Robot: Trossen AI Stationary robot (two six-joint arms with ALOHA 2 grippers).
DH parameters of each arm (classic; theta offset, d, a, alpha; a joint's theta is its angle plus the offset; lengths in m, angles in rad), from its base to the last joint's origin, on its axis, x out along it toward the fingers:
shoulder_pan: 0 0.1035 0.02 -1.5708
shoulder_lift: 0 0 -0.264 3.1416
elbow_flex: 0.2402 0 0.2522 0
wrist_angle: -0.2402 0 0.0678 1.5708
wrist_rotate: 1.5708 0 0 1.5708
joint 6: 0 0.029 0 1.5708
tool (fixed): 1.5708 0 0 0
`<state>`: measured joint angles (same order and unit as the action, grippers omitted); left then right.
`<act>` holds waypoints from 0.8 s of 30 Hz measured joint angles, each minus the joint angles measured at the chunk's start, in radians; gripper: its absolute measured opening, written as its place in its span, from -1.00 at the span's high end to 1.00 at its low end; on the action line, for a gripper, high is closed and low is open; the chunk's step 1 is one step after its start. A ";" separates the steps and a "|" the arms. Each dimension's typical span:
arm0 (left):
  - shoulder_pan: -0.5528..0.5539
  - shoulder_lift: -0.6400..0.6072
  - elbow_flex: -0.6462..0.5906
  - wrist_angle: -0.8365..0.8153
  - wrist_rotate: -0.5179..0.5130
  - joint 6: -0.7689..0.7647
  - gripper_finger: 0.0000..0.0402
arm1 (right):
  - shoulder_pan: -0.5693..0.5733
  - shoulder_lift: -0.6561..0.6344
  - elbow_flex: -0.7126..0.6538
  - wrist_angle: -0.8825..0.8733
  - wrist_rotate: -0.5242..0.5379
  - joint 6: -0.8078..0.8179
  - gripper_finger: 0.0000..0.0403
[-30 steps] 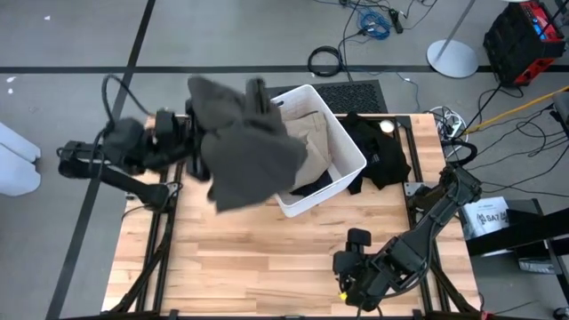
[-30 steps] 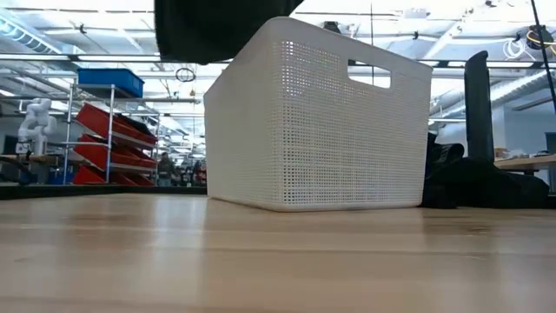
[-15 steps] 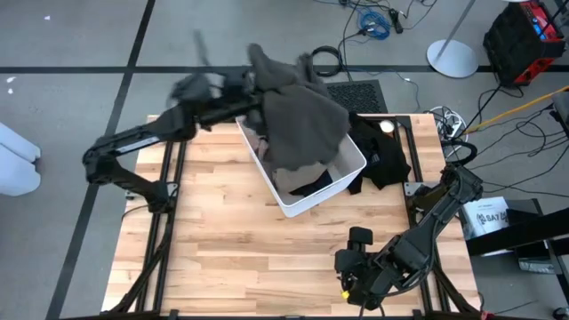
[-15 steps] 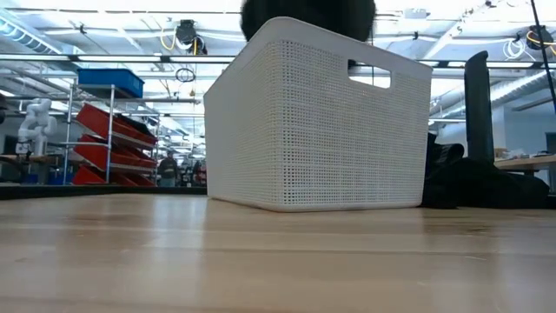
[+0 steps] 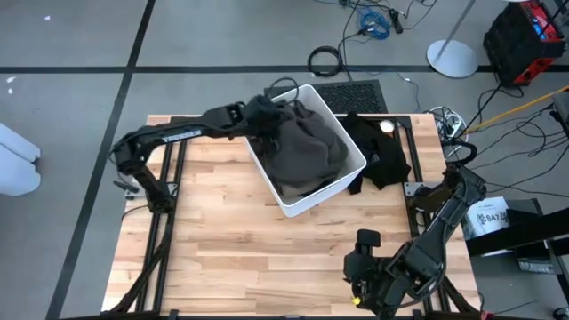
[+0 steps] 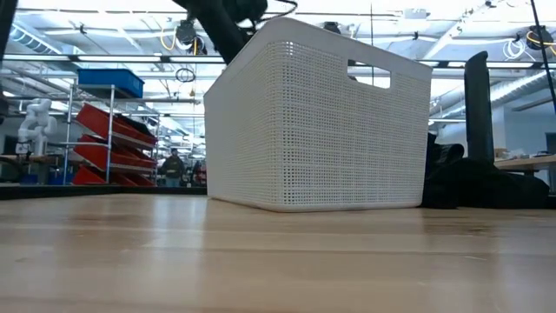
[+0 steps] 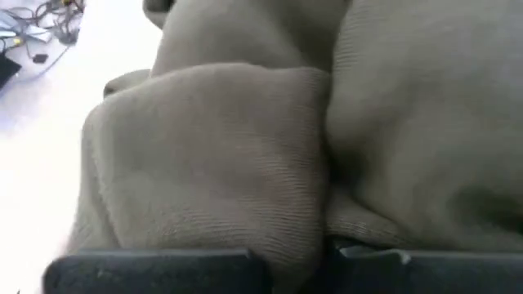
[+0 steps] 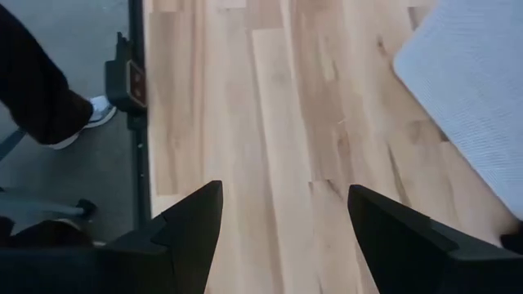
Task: Sort clothes
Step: Put the folded gray jacket into the white laundry bin
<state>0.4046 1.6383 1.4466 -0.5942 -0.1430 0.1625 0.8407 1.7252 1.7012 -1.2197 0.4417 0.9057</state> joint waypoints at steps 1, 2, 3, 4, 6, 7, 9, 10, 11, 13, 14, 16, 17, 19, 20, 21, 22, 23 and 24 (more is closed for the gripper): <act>0.000 0.016 -0.003 0.012 -0.002 0.005 0.81 | -0.001 0.000 0.000 -0.005 0.005 0.003 -0.25; 0.000 0.035 -0.004 0.028 -0.003 0.008 0.81 | -0.001 0.000 0.000 -0.011 0.007 0.009 -0.25; 0.000 0.056 -0.005 0.046 -0.003 0.012 0.81 | -0.001 0.000 0.000 -0.016 0.008 0.016 -0.25; -0.002 0.079 -0.006 0.056 0.000 0.022 0.81 | -0.003 0.000 0.000 -0.025 0.014 0.022 -0.25; -0.010 0.128 -0.009 0.073 0.008 0.037 0.81 | -0.008 0.000 0.000 -0.043 0.033 0.025 -0.25; -0.014 0.148 -0.010 0.078 0.012 0.047 0.81 | -0.009 0.000 0.000 -0.046 0.041 0.025 -0.25; -0.022 0.179 -0.009 0.086 0.018 0.076 0.81 | -0.013 0.000 0.000 -0.055 0.058 0.025 -0.25; -0.025 0.191 -0.008 0.085 0.022 0.089 0.81 | -0.016 -0.001 0.000 -0.056 0.059 0.025 -0.25; -0.026 0.202 -0.006 0.077 0.026 0.106 0.81 | -0.019 -0.001 0.000 -0.059 0.060 0.025 -0.25; -0.025 0.226 -0.006 0.039 0.029 0.130 0.81 | -0.026 -0.001 0.000 -0.069 0.063 0.025 -0.25; -0.025 0.236 -0.007 0.010 0.028 0.135 0.81 | -0.031 -0.001 0.000 -0.071 0.064 0.025 -0.25; -0.026 0.249 -0.007 -0.055 -0.002 0.145 0.81 | -0.044 -0.001 0.000 -0.079 0.065 0.025 -0.25; -0.028 0.252 -0.007 -0.088 -0.030 0.147 0.81 | -0.049 -0.001 0.000 -0.082 0.064 0.024 -0.25; -0.028 0.252 -0.007 -0.138 -0.099 0.142 0.81 | -0.062 -0.004 0.000 -0.087 0.062 0.013 -0.25; -0.029 0.246 -0.008 -0.156 -0.131 0.139 0.81 | -0.068 -0.007 0.000 -0.090 0.061 0.005 -0.25; -0.028 0.238 -0.011 -0.172 -0.153 0.131 0.81 | -0.074 -0.012 0.000 -0.092 0.061 -0.005 -0.25; -0.029 0.229 -0.011 -0.180 -0.164 0.131 0.78 | -0.082 -0.019 0.000 -0.092 0.061 -0.014 -0.25; -0.032 0.217 -0.011 -0.185 -0.170 0.130 0.71 | -0.088 -0.025 0.000 -0.092 0.061 -0.025 -0.25; -0.035 0.202 -0.008 -0.190 -0.176 0.128 0.61 | -0.093 -0.032 0.000 -0.092 0.062 -0.033 -0.25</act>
<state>0.3692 1.8403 1.4385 -0.7843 -0.3190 0.2901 0.7472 1.6935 1.7012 -1.3117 0.5032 0.8729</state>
